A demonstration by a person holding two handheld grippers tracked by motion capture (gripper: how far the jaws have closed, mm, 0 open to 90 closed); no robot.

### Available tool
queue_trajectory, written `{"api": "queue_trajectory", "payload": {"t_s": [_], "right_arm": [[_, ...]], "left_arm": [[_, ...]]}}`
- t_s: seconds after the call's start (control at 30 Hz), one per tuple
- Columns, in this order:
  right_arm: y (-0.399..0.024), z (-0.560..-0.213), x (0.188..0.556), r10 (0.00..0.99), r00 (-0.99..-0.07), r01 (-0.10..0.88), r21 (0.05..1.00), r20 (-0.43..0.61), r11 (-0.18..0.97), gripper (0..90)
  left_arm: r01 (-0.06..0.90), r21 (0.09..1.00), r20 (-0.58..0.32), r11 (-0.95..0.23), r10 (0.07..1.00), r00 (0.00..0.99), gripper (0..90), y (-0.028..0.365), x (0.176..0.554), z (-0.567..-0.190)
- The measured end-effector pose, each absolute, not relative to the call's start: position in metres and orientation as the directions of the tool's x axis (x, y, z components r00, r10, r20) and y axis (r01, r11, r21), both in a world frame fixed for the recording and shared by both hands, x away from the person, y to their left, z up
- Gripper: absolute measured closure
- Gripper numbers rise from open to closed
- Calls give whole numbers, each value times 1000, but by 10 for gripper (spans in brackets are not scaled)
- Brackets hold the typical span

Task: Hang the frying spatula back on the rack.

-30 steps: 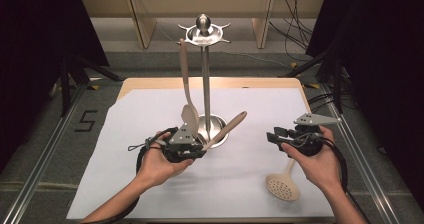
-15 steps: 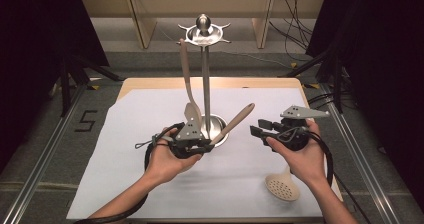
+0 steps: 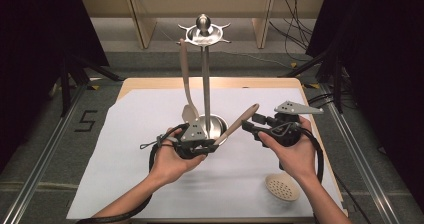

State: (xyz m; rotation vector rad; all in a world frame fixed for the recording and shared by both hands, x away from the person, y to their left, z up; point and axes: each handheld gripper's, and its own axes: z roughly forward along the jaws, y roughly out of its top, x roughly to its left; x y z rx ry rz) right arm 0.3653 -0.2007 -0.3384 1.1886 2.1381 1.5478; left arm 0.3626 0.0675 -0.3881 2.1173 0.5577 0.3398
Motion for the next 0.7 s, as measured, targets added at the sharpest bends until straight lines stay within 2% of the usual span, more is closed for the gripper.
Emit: {"api": "queue_trajectory", "payload": {"t_s": [0.1,0.13,0.23,0.3,0.33,0.47,0.53,0.57,0.6,0.67,0.7], "right_arm": [[-201,-339,368,725,-645,446,889,239,103,513],[-200,-338,368,721,-644,450,889,254,89,514],[-201,-339,370,734,-636,436,896,237,89,515],[-198,-339,370,738,-617,467,882,274,64,531],[-198,-339,371,737,-624,458,886,259,77,532],[-196,-338,372,729,-629,464,883,271,73,548],[-195,-336,370,728,-622,484,873,290,66,559],[-194,-336,371,725,-633,463,884,273,72,563],[-193,-335,371,721,-638,460,885,271,74,566],[-191,-335,370,730,-628,461,885,270,70,573],[-189,-334,370,724,-630,461,885,279,60,578]], "left_arm": [[258,826,36,-501,504,863,779,67,362,-388],[278,838,9,-470,522,853,779,65,360,-389],[255,829,37,-497,505,862,778,65,361,-389],[283,842,-2,-460,522,853,778,62,359,-391],[285,841,-3,-461,522,853,778,62,359,-391],[262,827,34,-497,510,860,779,63,360,-391],[267,825,31,-498,512,859,779,62,360,-392],[265,824,34,-502,510,860,780,62,361,-392],[290,834,1,-469,527,850,779,59,359,-393],[268,820,33,-506,510,860,780,59,361,-393],[281,821,21,-496,519,855,781,57,360,-394]]}}
